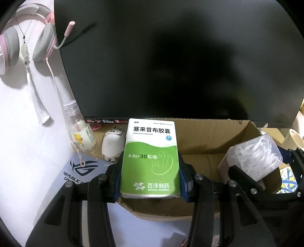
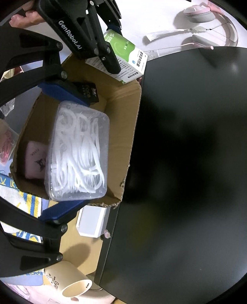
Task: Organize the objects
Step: 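Carry the medicine box and floss box over the cardboard box and lower them in, then open both tools to release the boxes and withdraw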
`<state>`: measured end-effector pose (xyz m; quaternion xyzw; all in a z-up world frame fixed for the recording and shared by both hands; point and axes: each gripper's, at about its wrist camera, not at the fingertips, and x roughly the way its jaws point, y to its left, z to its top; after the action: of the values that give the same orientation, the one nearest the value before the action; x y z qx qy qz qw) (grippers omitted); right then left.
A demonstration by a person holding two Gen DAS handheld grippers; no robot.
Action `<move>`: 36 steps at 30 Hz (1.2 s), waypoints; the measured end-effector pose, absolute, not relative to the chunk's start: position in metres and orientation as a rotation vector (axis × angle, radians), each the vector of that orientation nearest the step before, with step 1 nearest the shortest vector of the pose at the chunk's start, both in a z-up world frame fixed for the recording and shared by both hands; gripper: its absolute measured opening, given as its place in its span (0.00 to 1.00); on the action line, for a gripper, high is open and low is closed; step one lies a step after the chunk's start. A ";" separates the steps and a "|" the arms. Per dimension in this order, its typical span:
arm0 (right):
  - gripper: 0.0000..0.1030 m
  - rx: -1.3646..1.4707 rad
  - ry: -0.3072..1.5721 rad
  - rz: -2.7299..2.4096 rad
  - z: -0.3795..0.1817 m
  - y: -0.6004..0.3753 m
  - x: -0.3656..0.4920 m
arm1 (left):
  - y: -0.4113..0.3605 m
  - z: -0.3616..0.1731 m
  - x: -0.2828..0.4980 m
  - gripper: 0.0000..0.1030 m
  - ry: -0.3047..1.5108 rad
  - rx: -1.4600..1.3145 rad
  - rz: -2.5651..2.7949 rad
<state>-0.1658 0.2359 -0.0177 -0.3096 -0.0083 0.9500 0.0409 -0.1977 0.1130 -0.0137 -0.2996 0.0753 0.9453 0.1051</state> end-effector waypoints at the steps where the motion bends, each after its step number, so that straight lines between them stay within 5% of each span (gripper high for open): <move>1: 0.93 -0.951 -0.034 2.903 -0.017 0.235 -0.166 | 0.113 -0.014 -0.198 0.45 0.228 -0.886 2.790; 5: 0.93 -0.954 -0.028 2.908 -0.022 0.239 -0.165 | 0.112 -0.014 -0.199 0.48 0.231 -0.892 2.791; 7: 0.93 -0.951 -0.023 2.914 -0.023 0.241 -0.162 | 0.110 -0.013 -0.199 0.62 0.239 -0.873 2.821; 22: 1.00 -0.914 0.021 2.920 -0.006 0.245 -0.146 | 0.079 0.015 -0.186 0.96 0.179 -0.782 2.941; 36: 1.00 -0.887 0.015 2.941 0.020 0.232 -0.119 | 0.045 0.042 -0.151 1.00 0.157 -0.746 3.019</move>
<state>-0.1192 0.2318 0.0201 -0.2885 0.0049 0.9568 0.0351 -0.1508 0.0446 0.0415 -0.2395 0.0505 0.9695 0.0139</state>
